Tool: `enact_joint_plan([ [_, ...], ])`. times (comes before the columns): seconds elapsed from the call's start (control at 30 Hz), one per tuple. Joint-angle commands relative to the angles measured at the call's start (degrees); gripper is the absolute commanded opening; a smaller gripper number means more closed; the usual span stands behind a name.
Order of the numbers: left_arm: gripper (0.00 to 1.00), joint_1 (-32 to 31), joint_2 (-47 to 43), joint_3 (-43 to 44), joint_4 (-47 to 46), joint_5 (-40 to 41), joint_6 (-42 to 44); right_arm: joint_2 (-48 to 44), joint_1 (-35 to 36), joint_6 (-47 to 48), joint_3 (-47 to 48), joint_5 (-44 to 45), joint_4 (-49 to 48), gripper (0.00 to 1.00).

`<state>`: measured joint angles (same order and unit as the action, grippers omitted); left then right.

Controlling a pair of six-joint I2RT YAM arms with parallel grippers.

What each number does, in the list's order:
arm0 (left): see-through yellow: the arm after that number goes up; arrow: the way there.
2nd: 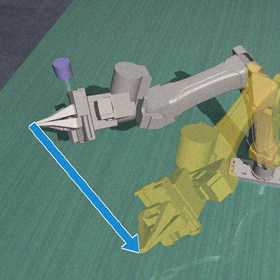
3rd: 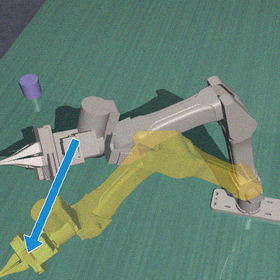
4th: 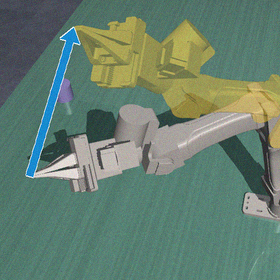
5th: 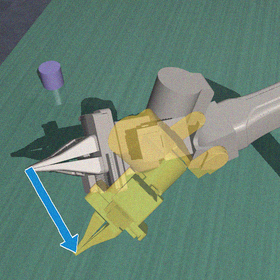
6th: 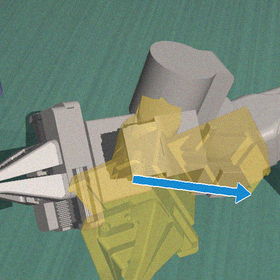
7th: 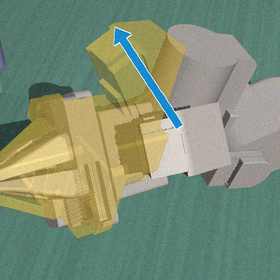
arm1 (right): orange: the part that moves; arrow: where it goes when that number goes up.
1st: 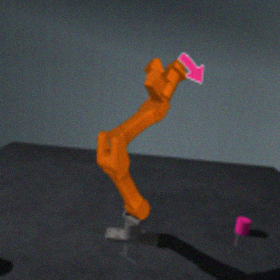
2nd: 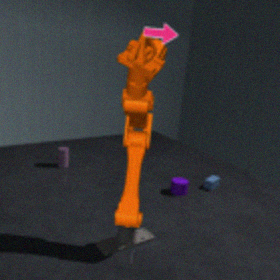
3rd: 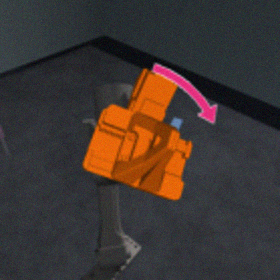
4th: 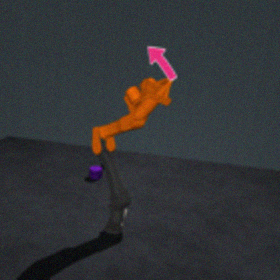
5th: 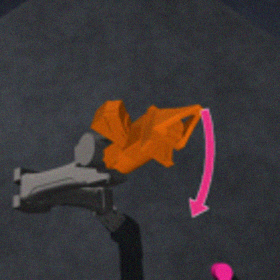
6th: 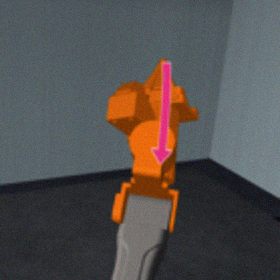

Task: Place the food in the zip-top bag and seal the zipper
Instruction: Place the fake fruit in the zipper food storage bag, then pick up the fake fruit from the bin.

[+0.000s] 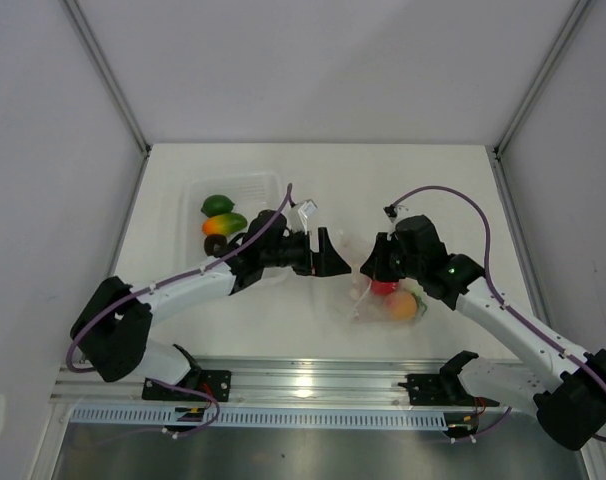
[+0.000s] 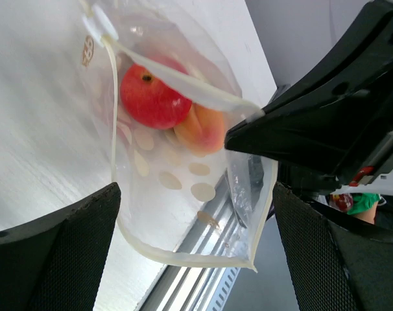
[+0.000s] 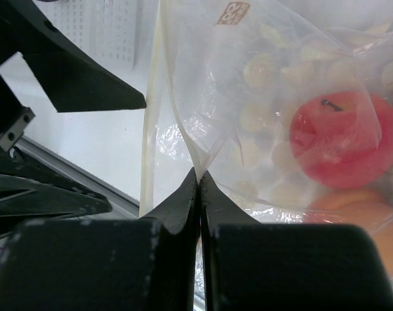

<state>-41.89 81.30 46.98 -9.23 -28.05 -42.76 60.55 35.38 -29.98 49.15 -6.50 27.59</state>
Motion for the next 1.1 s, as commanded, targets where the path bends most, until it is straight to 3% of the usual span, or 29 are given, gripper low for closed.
enact_joint_plan([
  [0.0,0.99,-0.12,-3.69,4.17,4.39,5.01,4.44,-1.4,-0.31,0.09,1.83,0.26,-0.26,0.0],
  [0.17,1.0,2.42,-7.11,5.93,11.86,10.55,5.5,-1.49,-0.31,0.27,1.22,0.52,-0.35,0.0],
  [0.3,1.0,6.11,-10.36,6.1,17.39,19.76,4.1,-1.32,-0.31,0.27,0.95,0.7,-0.35,0.0],
  [0.4,1.0,10.76,-12.03,6.8,23.37,24.08,1.29,-1.32,-0.31,0.27,0.86,0.7,-0.44,0.0],
  [0.53,1.0,17.87,-11.26,10.4,34.17,36.28,-2.76,-1.32,-0.31,0.18,0.69,0.61,-0.7,0.0],
  [0.73,1.0,25.79,-8.18,13.39,44.38,41.14,-9.25,-1.49,-0.31,0.36,0.6,0.61,-0.44,0.0],
  [1.07,0.99,32.04,1.66,15.33,49.57,41.77,-17.0,-1.67,-0.31,0.45,0.51,0.61,-0.26,0.0],
])
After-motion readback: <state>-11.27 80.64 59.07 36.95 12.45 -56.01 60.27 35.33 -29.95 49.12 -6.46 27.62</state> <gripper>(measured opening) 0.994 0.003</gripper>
